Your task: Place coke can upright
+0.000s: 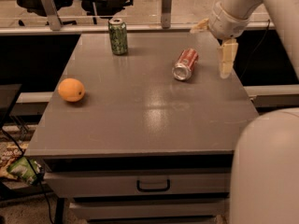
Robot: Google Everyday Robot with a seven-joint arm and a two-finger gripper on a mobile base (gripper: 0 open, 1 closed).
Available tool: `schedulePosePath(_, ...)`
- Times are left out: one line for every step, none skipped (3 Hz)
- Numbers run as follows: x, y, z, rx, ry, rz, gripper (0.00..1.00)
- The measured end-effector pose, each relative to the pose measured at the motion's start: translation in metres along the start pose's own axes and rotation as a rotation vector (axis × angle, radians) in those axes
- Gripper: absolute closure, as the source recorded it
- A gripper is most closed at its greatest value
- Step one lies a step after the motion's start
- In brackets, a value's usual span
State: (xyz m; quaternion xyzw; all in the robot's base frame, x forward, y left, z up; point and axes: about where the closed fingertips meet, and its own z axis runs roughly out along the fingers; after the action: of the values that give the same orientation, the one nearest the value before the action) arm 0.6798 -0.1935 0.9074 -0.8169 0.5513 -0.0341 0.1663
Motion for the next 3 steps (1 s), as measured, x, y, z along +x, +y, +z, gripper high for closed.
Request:
schedulePosePath(-0.002,-0.015,0.018,-0.036,0.022,-0.12,0.0)
schedulePosePath(-0.008,-0.028,0.035,-0.071,0.043,-0.221,0.0)
schedulePosePath(-0.013,-0.036,0.048,-0.097,0.055,-0.298,0.0)
